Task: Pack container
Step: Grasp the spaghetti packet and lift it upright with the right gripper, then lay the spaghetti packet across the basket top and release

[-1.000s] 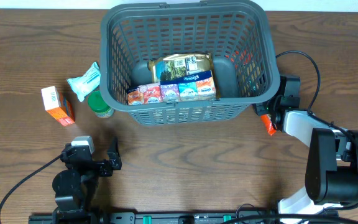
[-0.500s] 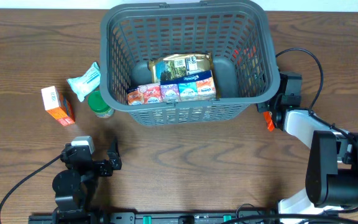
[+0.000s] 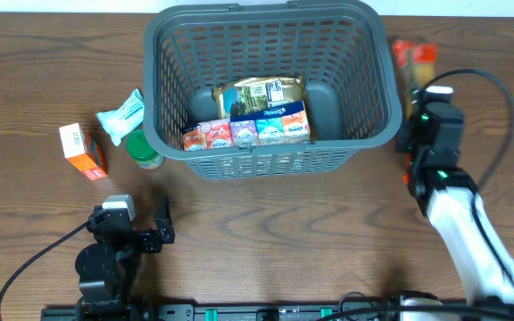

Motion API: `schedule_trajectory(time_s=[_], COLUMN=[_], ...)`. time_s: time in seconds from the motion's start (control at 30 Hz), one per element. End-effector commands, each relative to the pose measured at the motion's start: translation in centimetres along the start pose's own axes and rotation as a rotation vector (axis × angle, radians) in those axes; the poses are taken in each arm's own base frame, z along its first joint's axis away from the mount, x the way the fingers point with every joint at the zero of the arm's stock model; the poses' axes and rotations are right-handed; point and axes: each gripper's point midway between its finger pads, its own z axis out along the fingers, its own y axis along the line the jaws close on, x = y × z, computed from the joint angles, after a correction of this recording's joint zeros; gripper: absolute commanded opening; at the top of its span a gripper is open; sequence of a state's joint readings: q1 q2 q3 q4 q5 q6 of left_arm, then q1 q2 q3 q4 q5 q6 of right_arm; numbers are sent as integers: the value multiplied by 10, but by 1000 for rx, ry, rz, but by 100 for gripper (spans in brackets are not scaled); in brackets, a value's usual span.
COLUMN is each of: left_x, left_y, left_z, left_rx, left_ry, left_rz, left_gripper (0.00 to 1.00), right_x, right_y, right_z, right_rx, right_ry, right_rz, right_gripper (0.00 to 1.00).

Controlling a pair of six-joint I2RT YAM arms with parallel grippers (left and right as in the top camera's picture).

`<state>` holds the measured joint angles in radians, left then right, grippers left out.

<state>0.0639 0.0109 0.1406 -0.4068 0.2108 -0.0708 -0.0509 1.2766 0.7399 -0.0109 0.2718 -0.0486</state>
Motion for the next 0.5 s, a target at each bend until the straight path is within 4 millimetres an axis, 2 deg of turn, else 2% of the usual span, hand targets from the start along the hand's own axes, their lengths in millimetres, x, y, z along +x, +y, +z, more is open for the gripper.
schedule_trajectory(time_s=[0.0,0.07,0.13,0.27,0.33,0.4,0.47], left_x=[8,8,8,8,8,8,8], left_y=[2,2,2,2,2,2,2], left_z=[3,3,3,3,3,3,3], left_rx=[-1,-1,-1,-1,-1,-1,-1], left_ry=[16,16,16,16,16,16,16], left_rz=[12,12,13,12,12,13,13], left_gripper=[98,98,98,99,98,99,98], right_x=[-76,-100,-123,-165,-185,-196,-199], right_y=[-30,-33,-24,8,31,56,77], right_z=[-54,-81,-108,-171,-212,-252,-283], right_rx=[69,45,-42,-272,-416,-575,-716], right_ry=[-238,-326,-418,-621,-759,-893,-987], right_rz=[111,122,97,10,-83,-206,-299], right_gripper=[1,1,1,1,1,1,1])
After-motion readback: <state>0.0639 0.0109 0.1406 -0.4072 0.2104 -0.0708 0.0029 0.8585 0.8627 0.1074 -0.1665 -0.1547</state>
